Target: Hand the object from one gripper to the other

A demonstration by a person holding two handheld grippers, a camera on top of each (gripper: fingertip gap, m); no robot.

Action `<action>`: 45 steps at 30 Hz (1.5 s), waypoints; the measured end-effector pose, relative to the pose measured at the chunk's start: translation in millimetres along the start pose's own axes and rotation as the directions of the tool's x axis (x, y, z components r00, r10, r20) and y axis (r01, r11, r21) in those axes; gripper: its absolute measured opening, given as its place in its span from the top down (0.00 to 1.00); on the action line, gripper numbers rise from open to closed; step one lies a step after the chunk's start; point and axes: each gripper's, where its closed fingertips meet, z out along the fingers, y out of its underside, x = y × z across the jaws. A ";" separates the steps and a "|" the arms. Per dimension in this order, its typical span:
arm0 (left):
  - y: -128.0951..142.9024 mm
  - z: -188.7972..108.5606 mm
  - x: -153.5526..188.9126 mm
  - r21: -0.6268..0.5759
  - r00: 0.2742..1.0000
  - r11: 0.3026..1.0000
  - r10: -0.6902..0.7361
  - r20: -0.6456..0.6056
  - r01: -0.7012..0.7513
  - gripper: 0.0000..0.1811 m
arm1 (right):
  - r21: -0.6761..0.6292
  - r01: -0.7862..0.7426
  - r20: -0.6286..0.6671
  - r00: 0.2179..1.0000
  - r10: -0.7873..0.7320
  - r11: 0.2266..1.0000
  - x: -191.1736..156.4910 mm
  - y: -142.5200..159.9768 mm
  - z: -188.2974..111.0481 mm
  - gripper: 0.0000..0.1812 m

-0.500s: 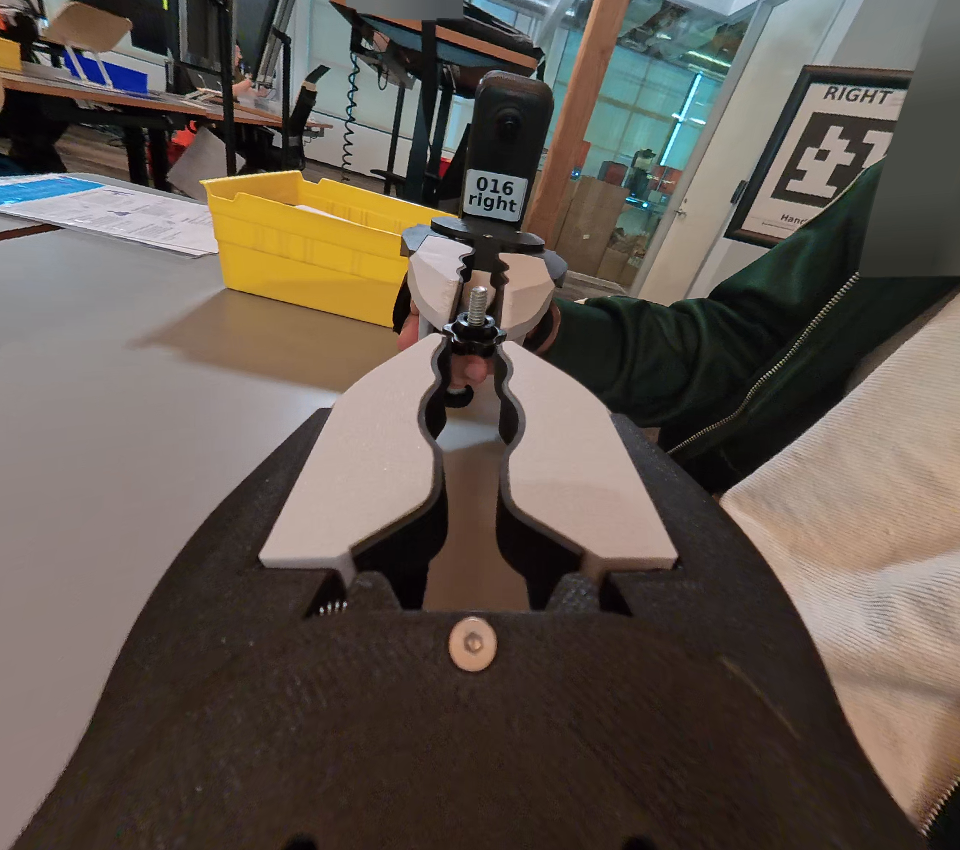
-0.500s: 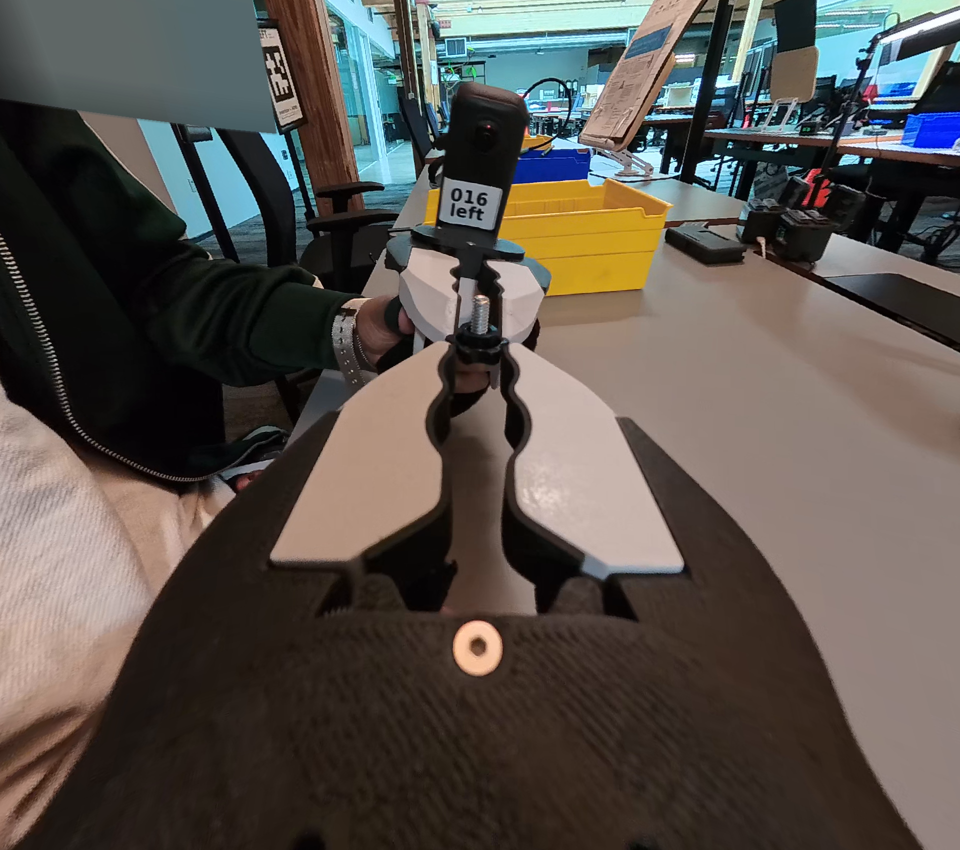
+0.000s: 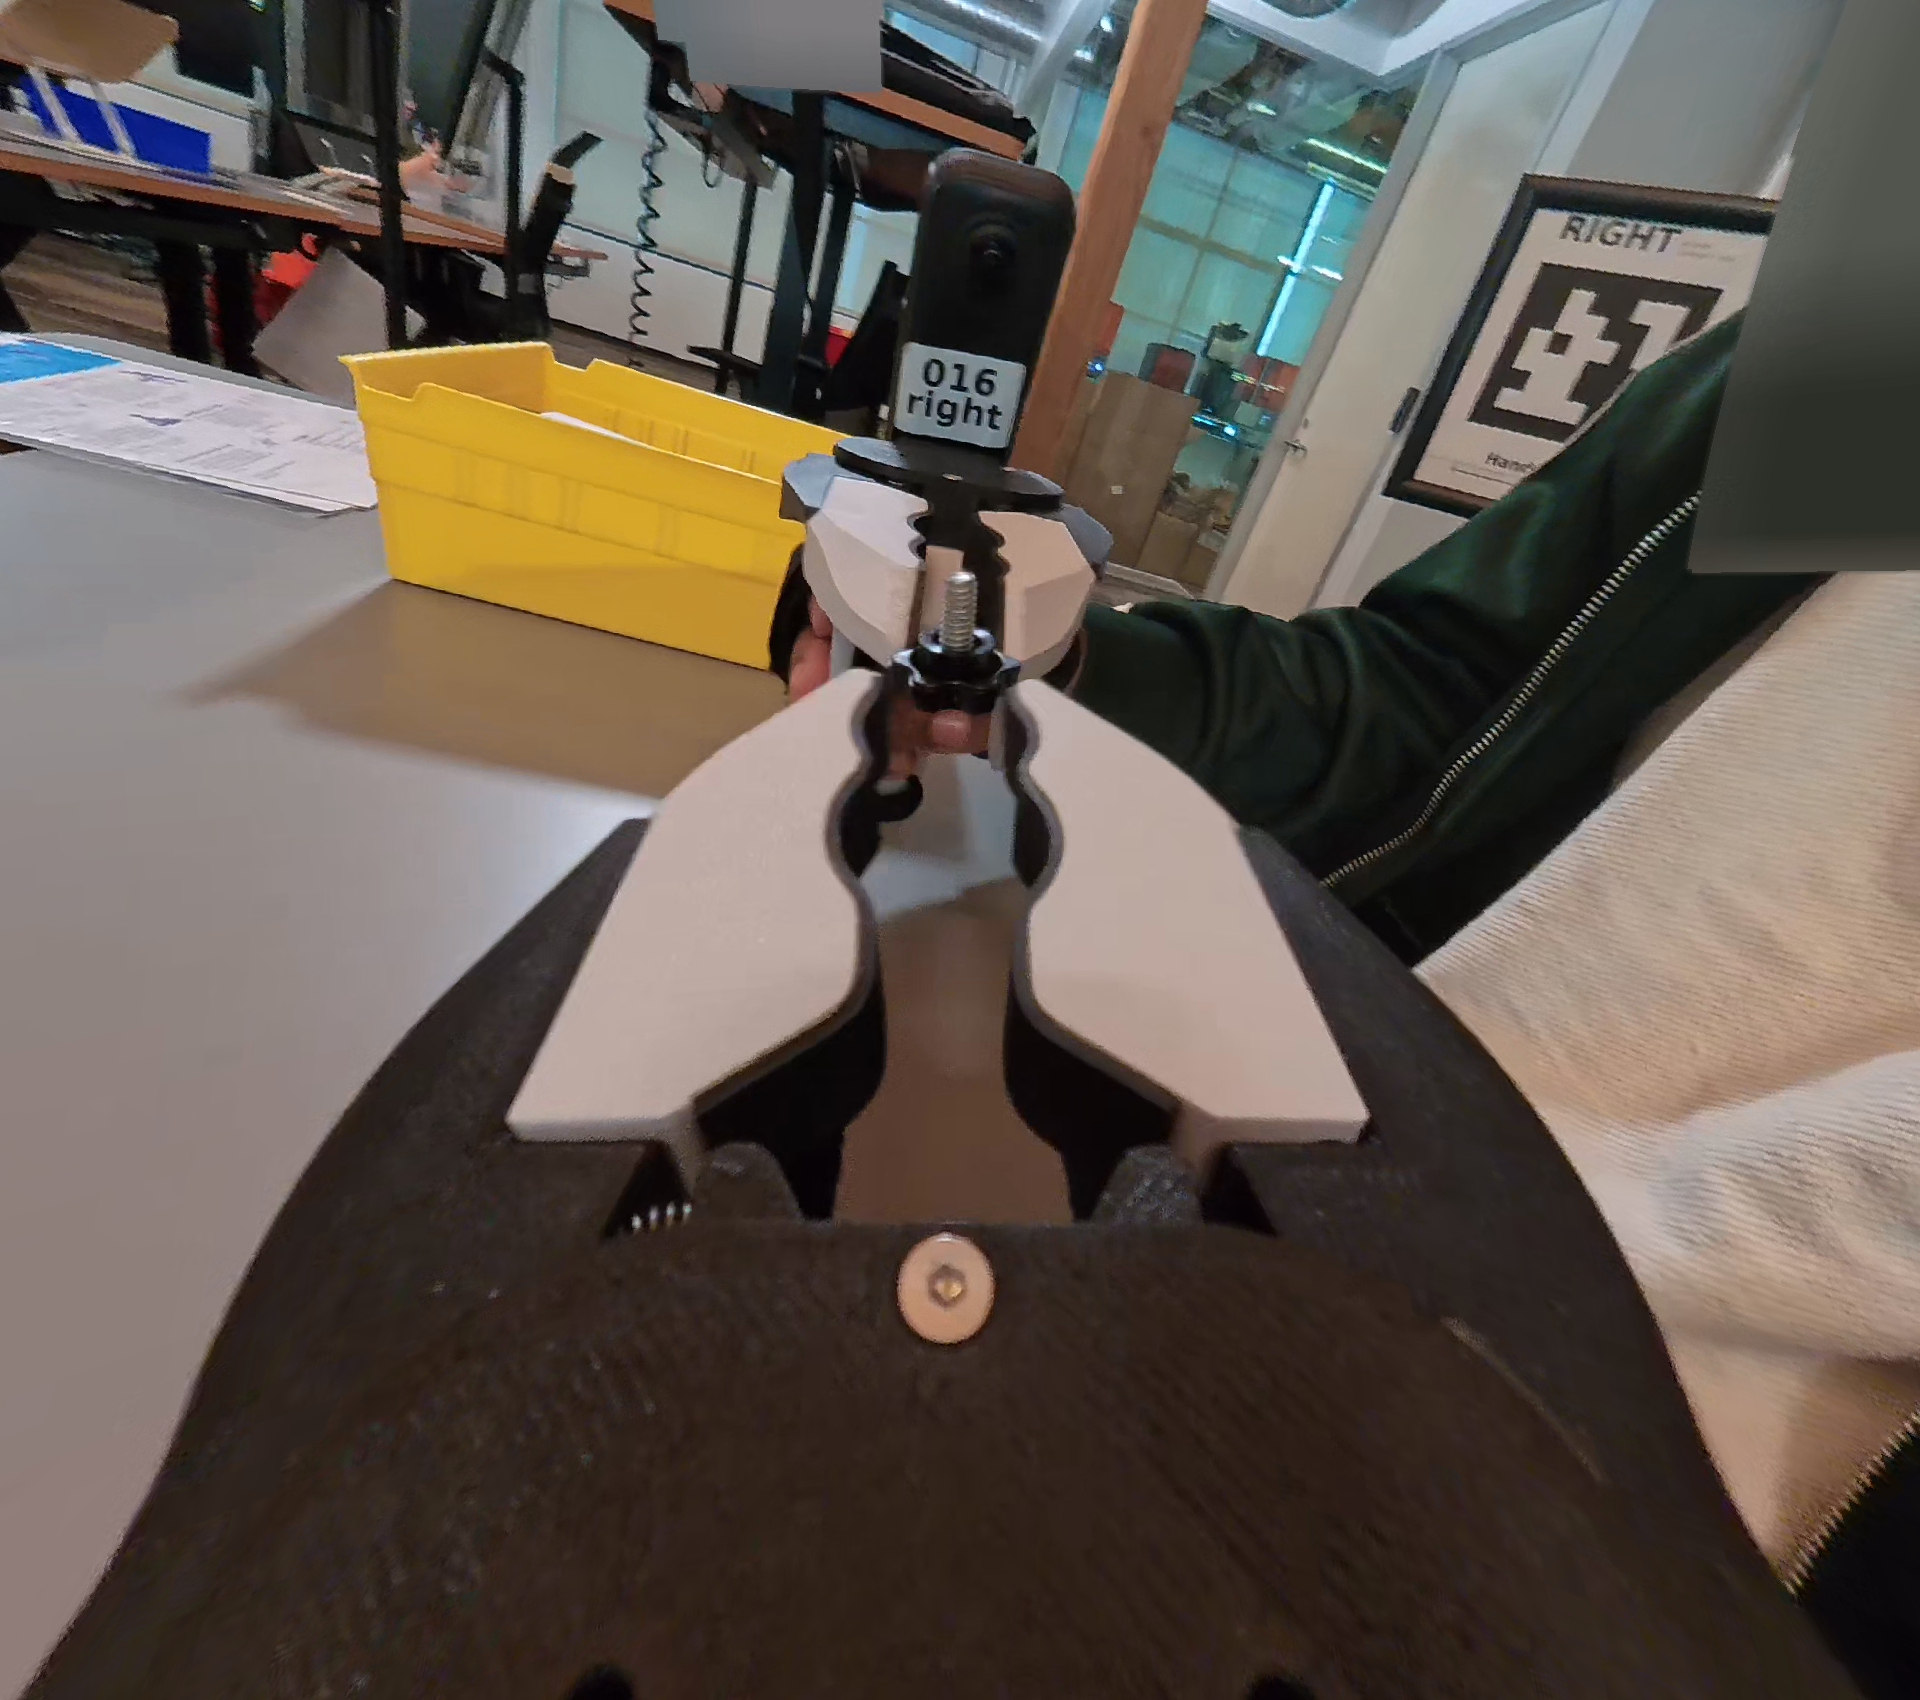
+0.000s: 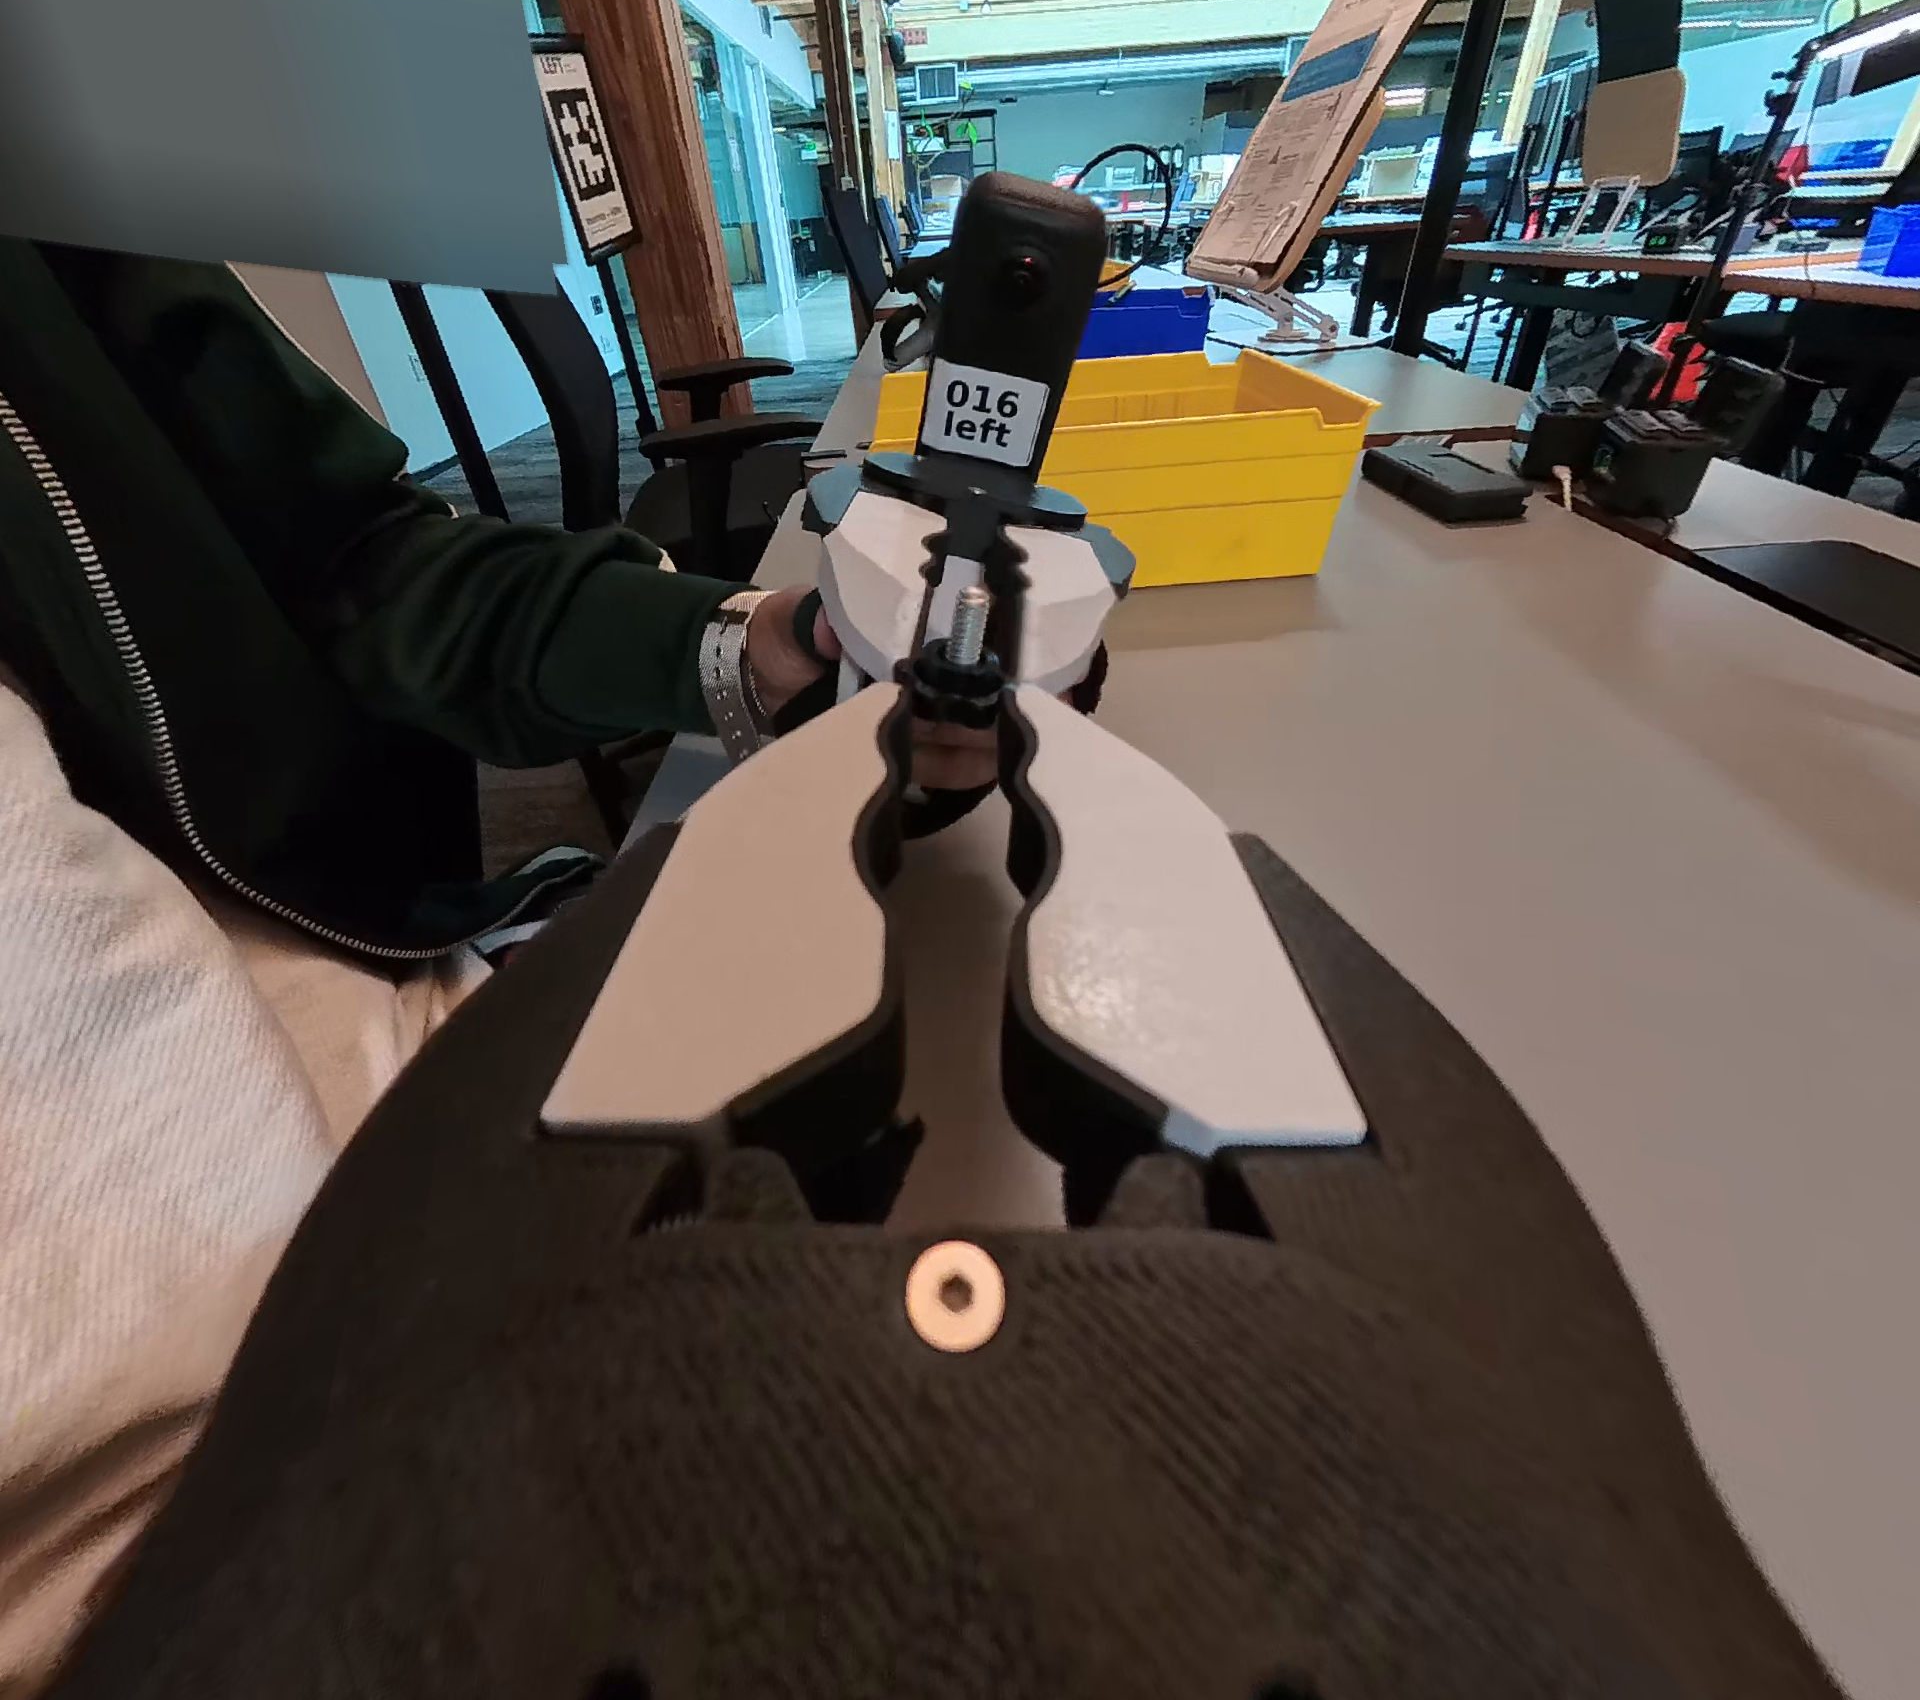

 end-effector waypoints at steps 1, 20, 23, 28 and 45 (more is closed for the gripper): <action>-1.1 0.1 -3.0 0.011 1.000 1.000 0.002 0.021 -0.002 0.82 | 0.010 -0.004 -0.008 1.000 0.004 1.000 1.1 -1.4 -0.4 0.91; -2.1 -6.8 -27.2 -0.022 0.959 0.994 0.110 0.260 -0.108 0.86 | 0.022 0.042 -0.257 0.966 -0.035 0.999 31.5 -4.5 -4.0 0.92; -1.3 -5.4 -28.0 -0.032 0.952 0.992 0.126 0.277 -0.122 0.85 | -0.007 0.049 -0.255 0.966 -0.050 0.999 29.7 -0.1 1.0 0.91; -2.6 -5.3 -25.8 -0.031 0.954 0.990 0.143 0.262 -0.139 0.82 | -0.022 0.047 -0.223 0.974 -0.051 0.999 24.5 3.3 5.8 0.92; -5.7 -5.0 -6.3 0.024 0.997 0.999 0.047 0.065 -0.048 0.85 | 0.047 -0.009 -0.081 0.997 0.012 0.999 7.9 -4.3 4.4 0.91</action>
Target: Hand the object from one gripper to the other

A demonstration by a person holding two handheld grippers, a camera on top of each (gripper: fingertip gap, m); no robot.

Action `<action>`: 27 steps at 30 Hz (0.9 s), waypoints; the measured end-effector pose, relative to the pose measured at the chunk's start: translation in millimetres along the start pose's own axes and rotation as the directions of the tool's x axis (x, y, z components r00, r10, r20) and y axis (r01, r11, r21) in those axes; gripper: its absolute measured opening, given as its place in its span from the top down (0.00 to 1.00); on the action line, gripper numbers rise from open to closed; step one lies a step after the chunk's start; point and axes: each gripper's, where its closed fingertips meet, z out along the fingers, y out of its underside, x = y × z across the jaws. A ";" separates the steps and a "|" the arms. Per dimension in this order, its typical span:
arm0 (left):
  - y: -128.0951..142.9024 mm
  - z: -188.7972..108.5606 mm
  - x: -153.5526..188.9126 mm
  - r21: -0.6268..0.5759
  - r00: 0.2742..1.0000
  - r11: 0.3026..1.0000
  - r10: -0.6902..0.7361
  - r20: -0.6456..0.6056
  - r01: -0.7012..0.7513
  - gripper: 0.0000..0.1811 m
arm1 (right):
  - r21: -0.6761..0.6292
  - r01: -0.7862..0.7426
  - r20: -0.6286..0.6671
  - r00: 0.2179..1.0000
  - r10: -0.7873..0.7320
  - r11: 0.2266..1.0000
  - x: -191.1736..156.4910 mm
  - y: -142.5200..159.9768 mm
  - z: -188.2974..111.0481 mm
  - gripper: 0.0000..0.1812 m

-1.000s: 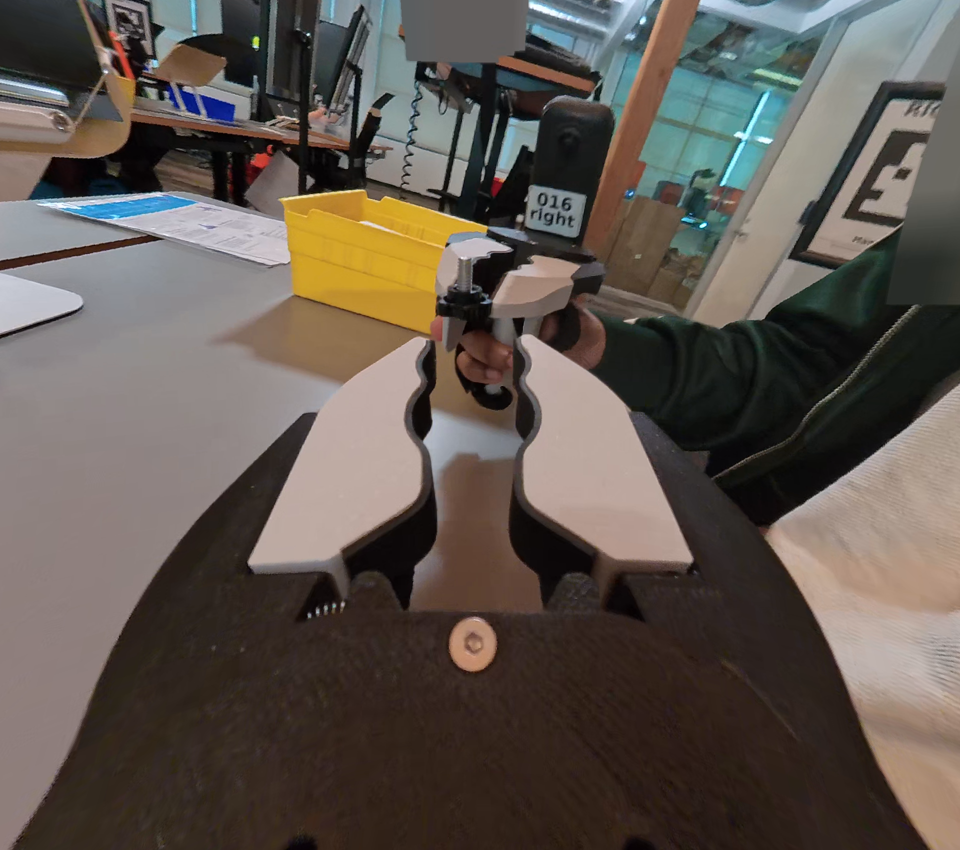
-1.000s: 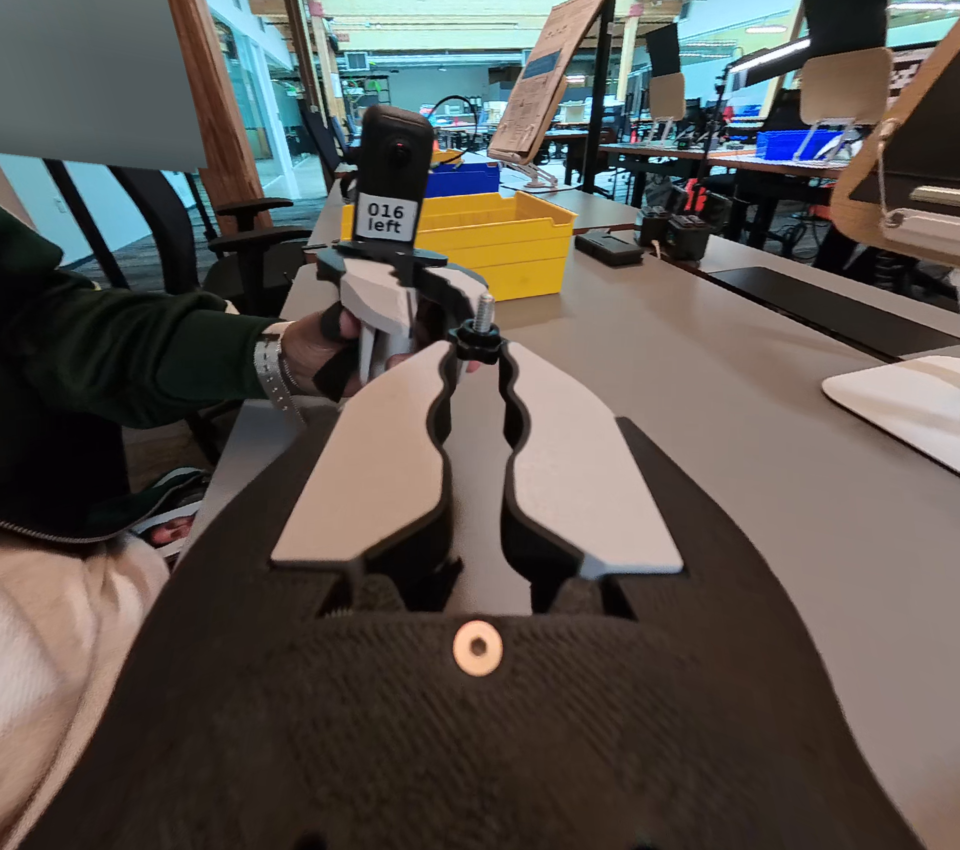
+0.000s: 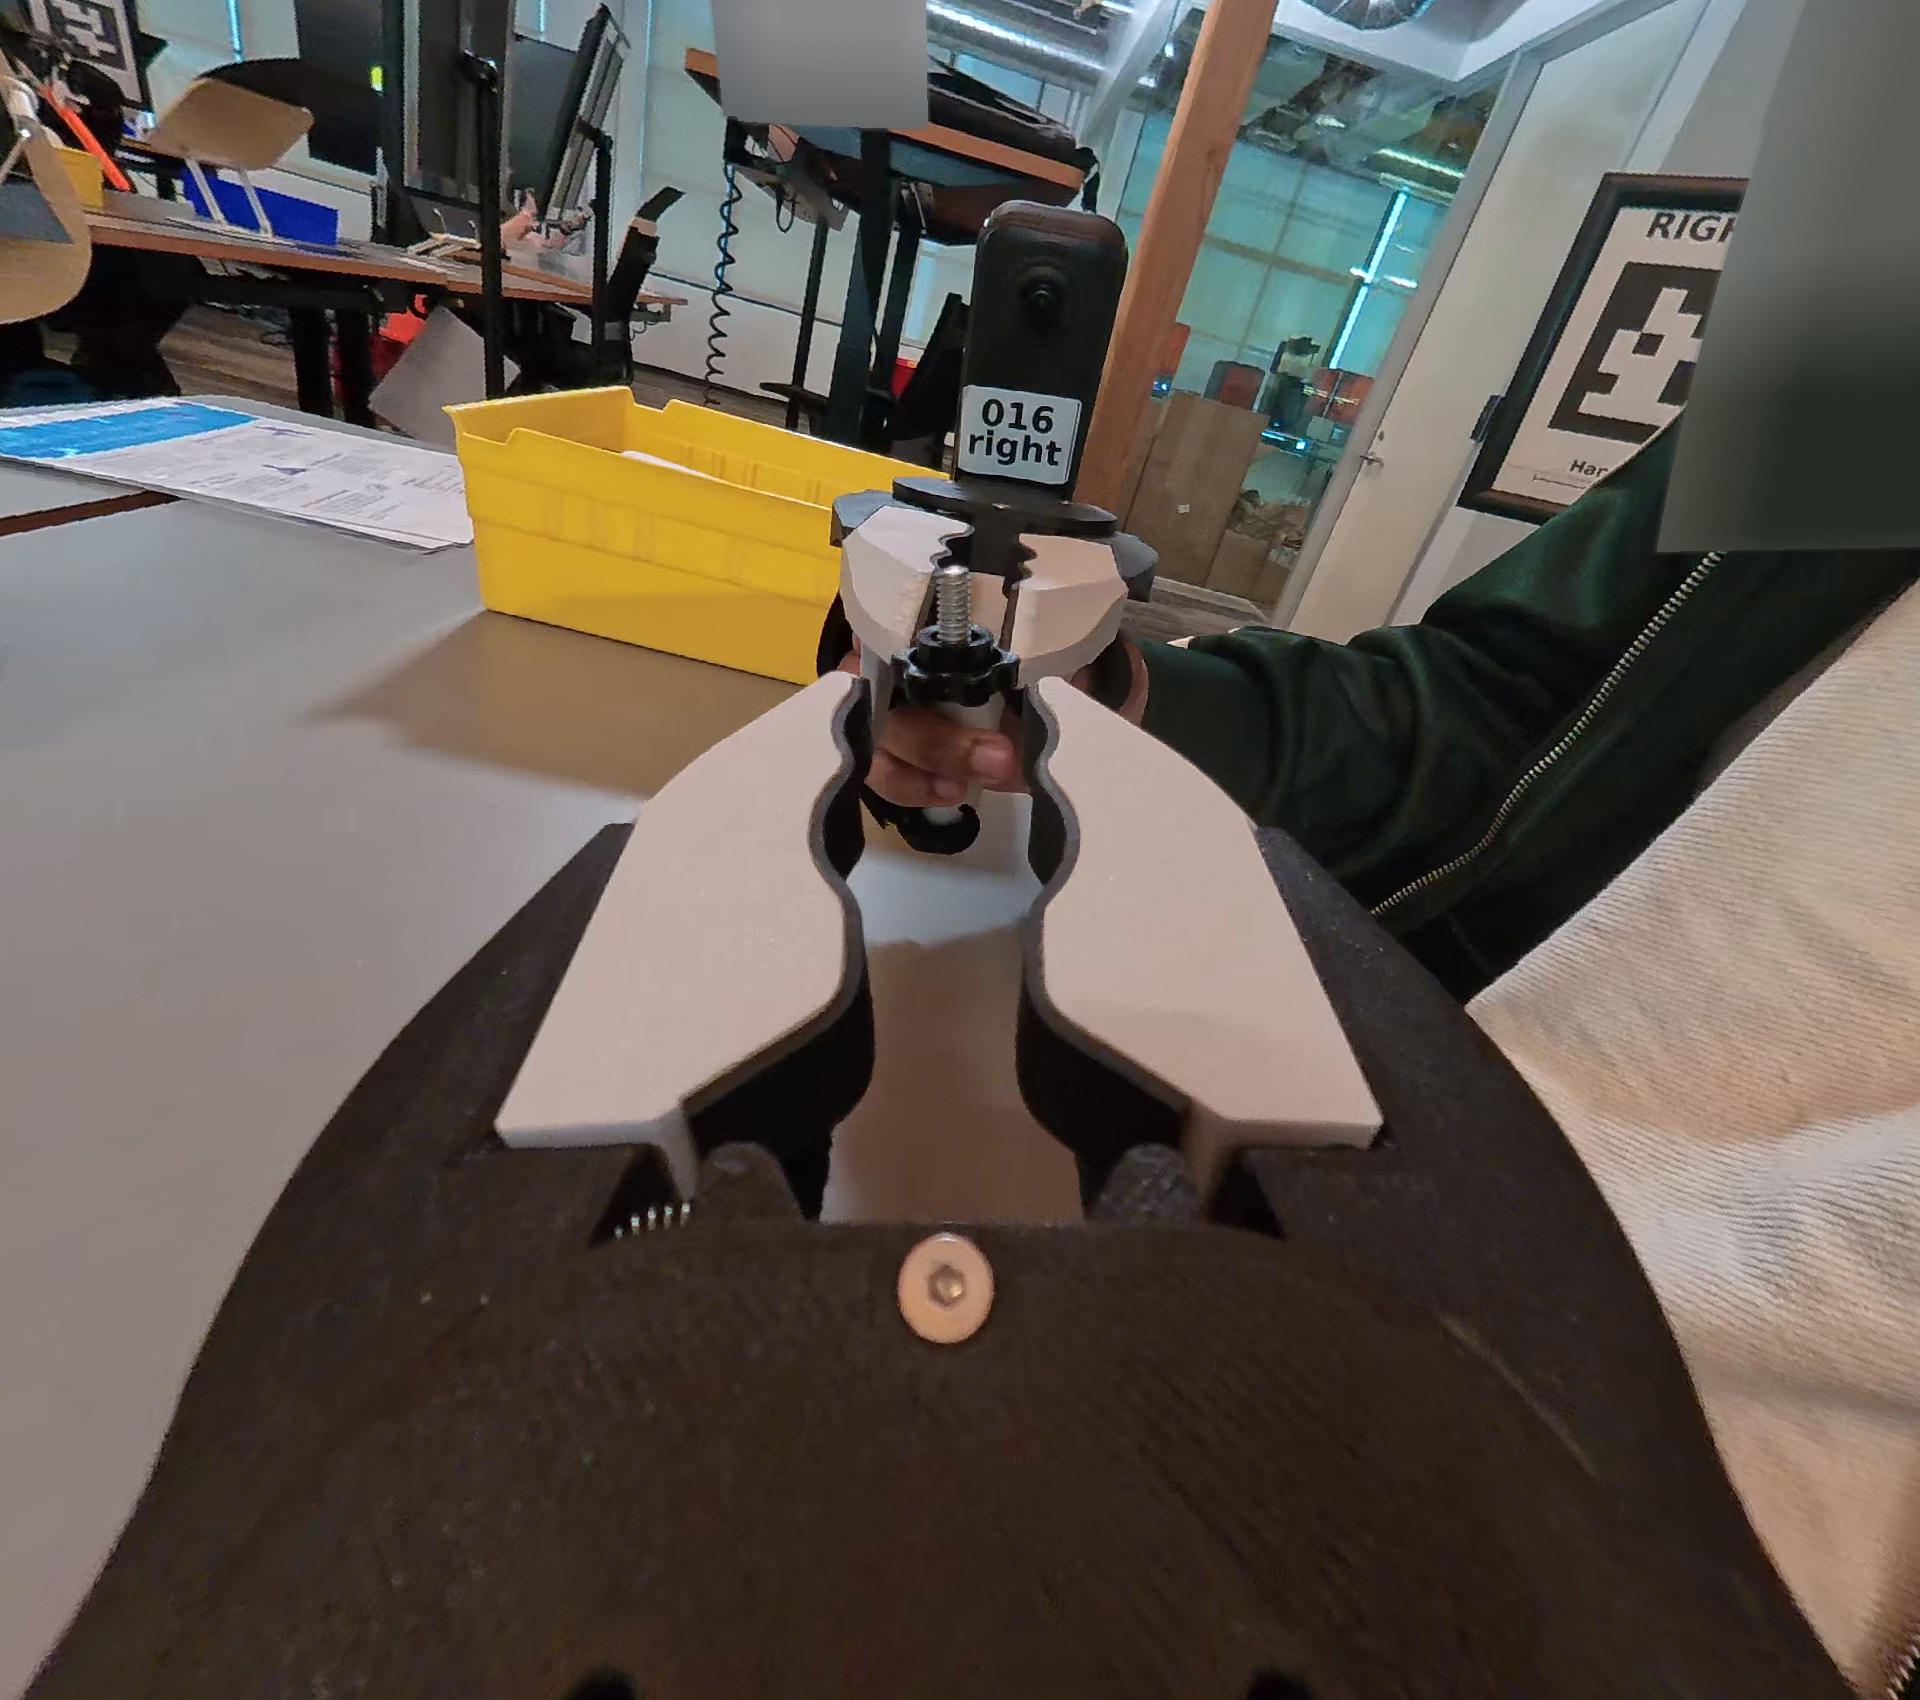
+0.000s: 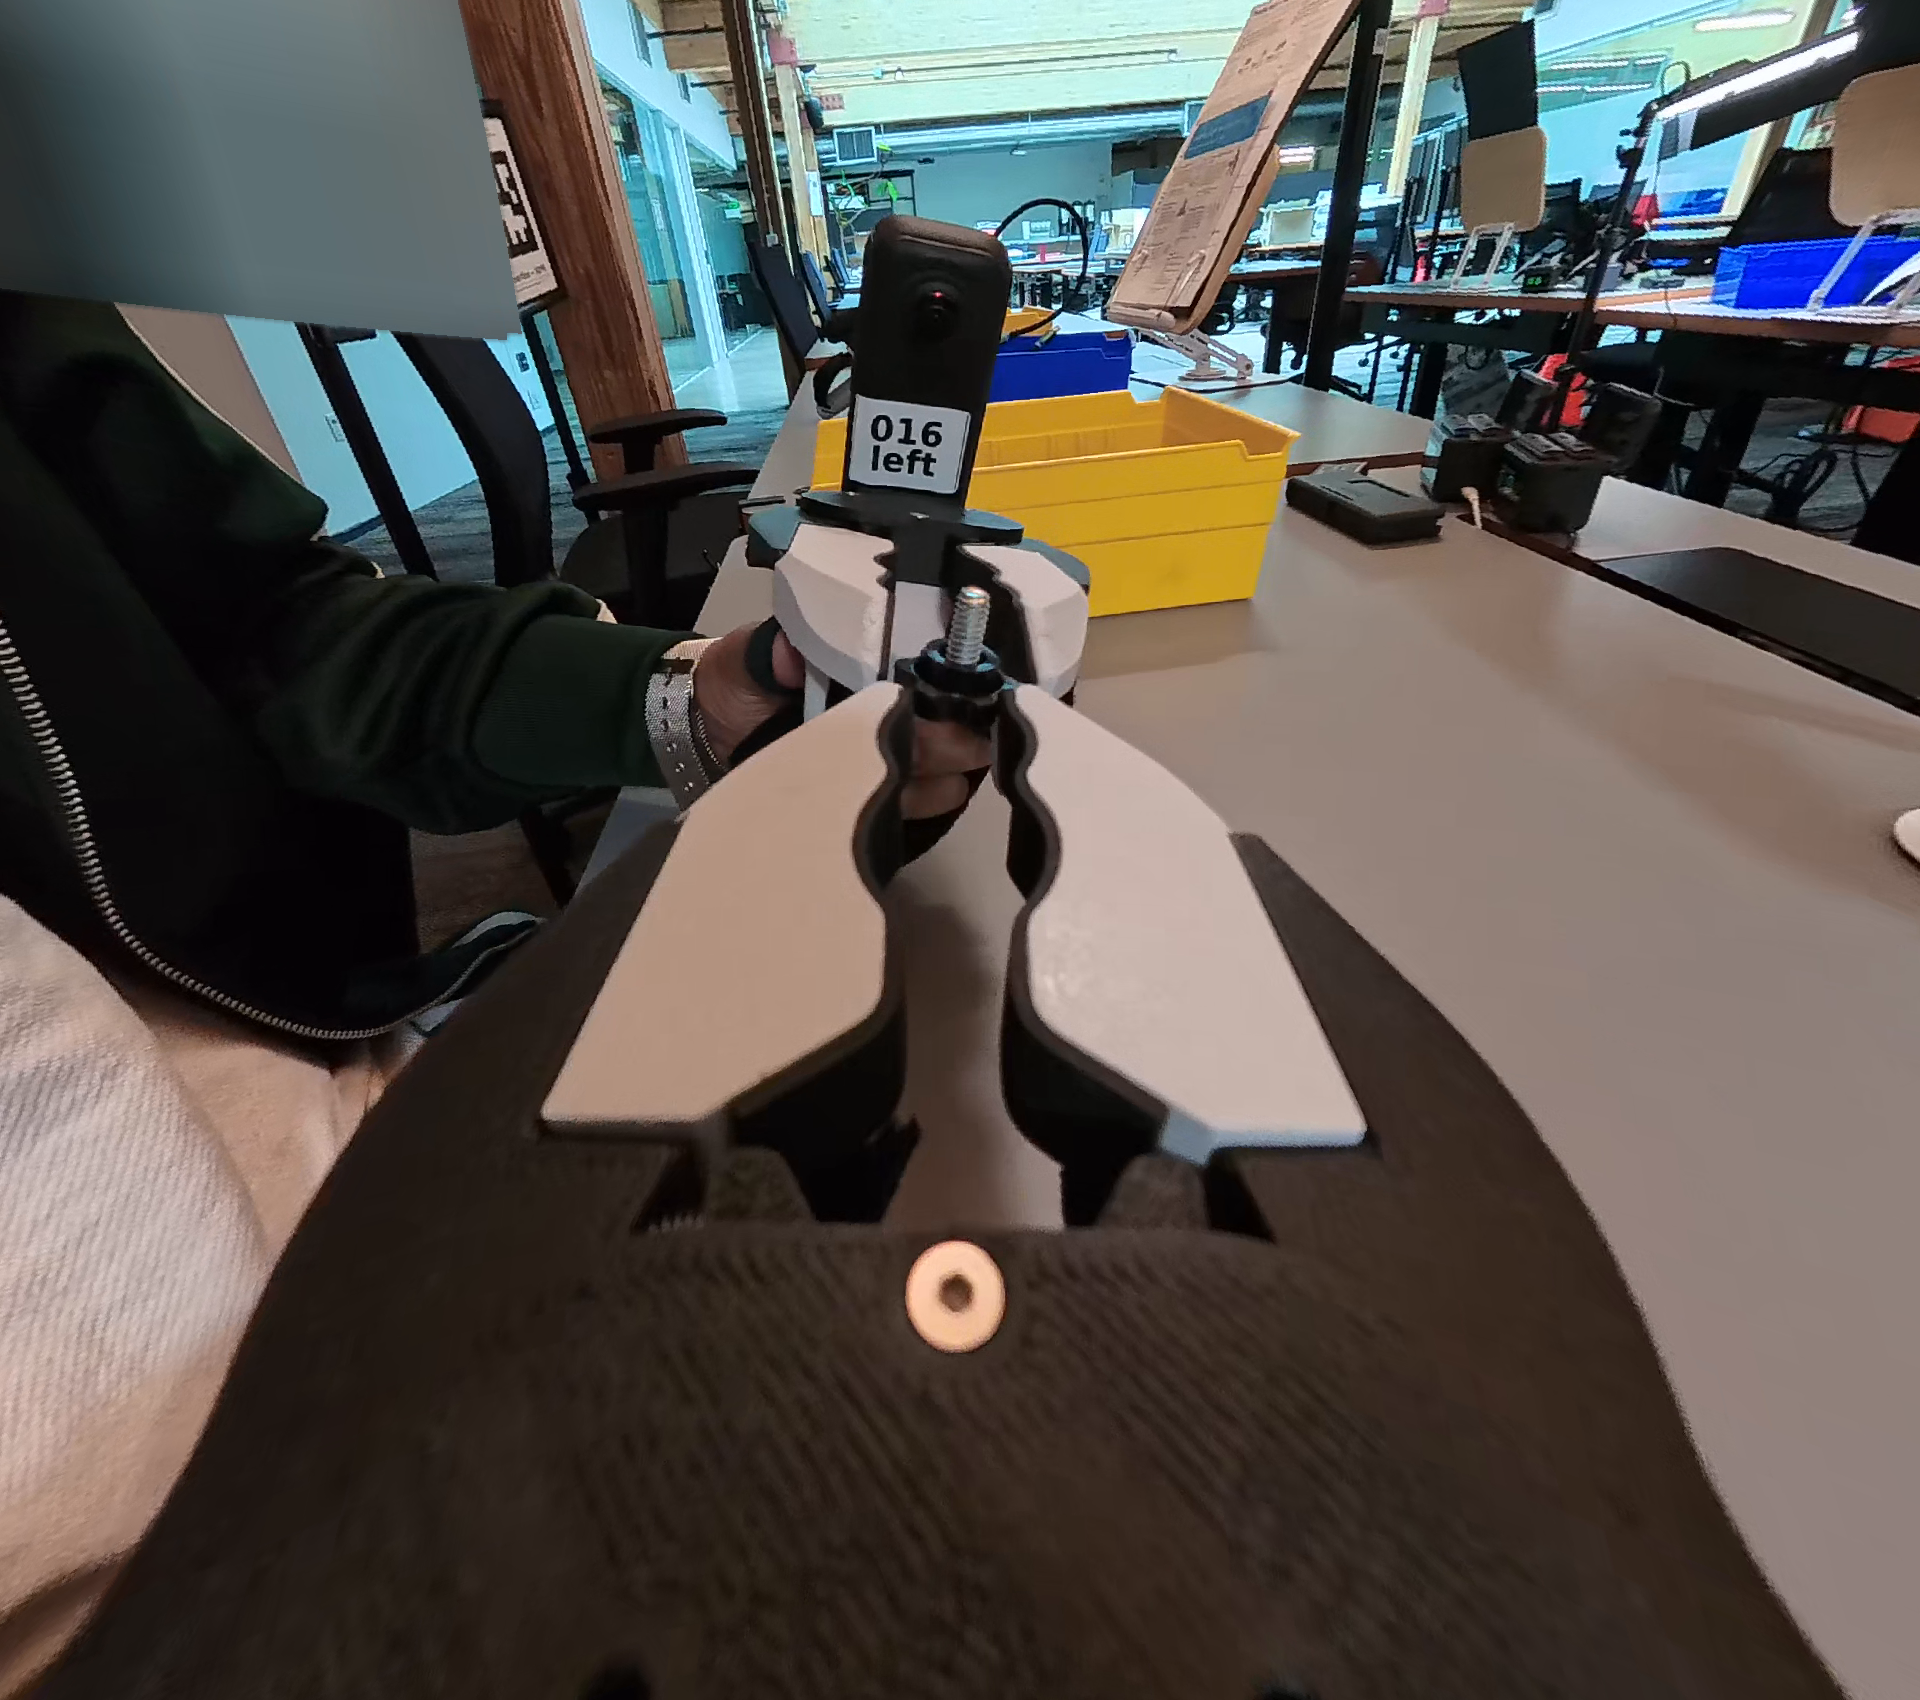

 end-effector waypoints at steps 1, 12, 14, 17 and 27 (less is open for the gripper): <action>0.1 0.2 0.5 -0.001 1.000 1.000 0.002 -0.002 -0.002 0.86 | -0.001 0.001 0.002 1.000 -0.001 1.000 -0.3 0.1 0.1 0.91; 1.3 0.3 2.8 -0.007 1.000 1.000 -0.010 -0.026 0.009 0.89 | -0.002 -0.011 0.022 1.000 0.011 1.000 -2.1 1.2 0.0 0.91; 1.4 0.3 3.1 -0.006 0.999 1.000 -0.013 -0.029 0.013 0.90 | -0.001 -0.010 0.028 1.000 0.010 1.000 -2.7 1.0 -0.3 0.91; 0.6 0.0 4.7 -0.002 0.999 1.000 -0.015 -0.041 0.015 0.91 | 0.003 -0.017 0.039 0.999 0.017 1.000 -4.0 0.4 -0.3 0.91; 0.8 -0.3 6.2 -0.004 0.997 0.999 -0.047 -0.064 0.047 0.92 | 0.012 -0.024 0.053 0.998 0.023 1.000 -5.3 0.4 0.0 0.91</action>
